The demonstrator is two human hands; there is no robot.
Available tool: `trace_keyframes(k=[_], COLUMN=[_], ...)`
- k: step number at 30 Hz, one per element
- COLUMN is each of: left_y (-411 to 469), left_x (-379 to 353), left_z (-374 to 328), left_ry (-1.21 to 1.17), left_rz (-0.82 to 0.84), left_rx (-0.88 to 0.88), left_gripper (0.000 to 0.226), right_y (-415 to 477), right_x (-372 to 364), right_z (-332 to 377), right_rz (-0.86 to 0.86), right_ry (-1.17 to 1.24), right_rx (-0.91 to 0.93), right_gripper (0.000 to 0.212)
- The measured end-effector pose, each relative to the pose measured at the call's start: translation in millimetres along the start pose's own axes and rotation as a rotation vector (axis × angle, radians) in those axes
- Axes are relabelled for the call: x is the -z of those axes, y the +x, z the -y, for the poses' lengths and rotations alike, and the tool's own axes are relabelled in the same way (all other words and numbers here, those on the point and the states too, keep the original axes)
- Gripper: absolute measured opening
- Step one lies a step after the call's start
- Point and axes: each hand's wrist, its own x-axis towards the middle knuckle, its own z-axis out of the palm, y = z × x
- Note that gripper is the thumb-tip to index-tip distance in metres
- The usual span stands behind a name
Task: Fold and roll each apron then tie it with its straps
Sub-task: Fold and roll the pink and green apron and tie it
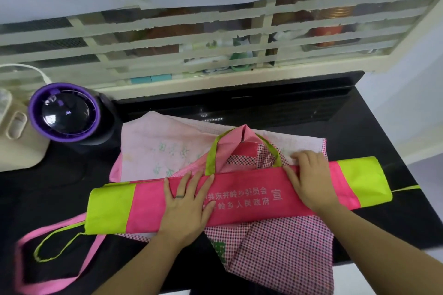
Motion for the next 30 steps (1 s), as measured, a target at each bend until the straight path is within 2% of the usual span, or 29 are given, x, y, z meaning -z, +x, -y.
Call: trace_keyframes(k=[3,6,7,9,10,12,13,15,16,18,21,24,28,30], left_y=[0,1,1,1,2,2,2,2,2,-7,-24,-35,-36,-35], left_x=[3,4,4,3,2,0,2,5,7,8,2,-3,-2,1], left_z=[-1,0,0,1,1,1,1,2,2,7,17,31,35,35], left_ry=[0.004,0.026,0.035,0.044,0.037,0.035,0.041,0.041,0.038,0.036,0.048,0.017,-0.025,-0.086], left_rz=[0.017,0.041,0.049,0.056,0.052,0.036,0.021,-0.060,-0.121,-0.227,-0.225,-0.219,-0.262,-0.211], left_rx=[0.013,0.010,0.007,0.000,-0.010,-0.019,-0.020,-0.058,-0.112,-0.278,-0.467,-0.408,-0.308,-0.241], left_gripper=[0.059,0.059,0.059,0.059,0.059,0.059,0.059,0.060,0.059,0.055,0.053,0.058,0.064,0.074], right_y=[2,6,4,-2,-9,-26,-33,-40,-39,-37,-37,-43,-51,-50], right_x=[1,6,10,18,21,22,18,6,2,0,-3,-4,-6,-3], right_z=[-15,-13,-6,19,37,71,80,84,82,82,78,78,72,68], right_rz=[-0.010,-0.011,-0.046,-0.085,-0.027,0.231,0.385,0.581,0.587,0.545,0.494,0.374,0.198,0.175], right_ry=[-0.001,-0.039,-0.039,0.029,0.091,0.134,0.082,-0.049,-0.091,-0.168,-0.204,-0.163,-0.131,-0.118], right_rx=[-0.203,-0.236,-0.172,0.093,0.256,0.539,0.611,0.625,0.618,0.627,0.643,0.612,0.545,0.525], right_gripper=[0.044,0.041,0.039,0.036,0.036,0.046,0.054,0.066,0.068,0.068,0.073,0.079,0.065,0.058])
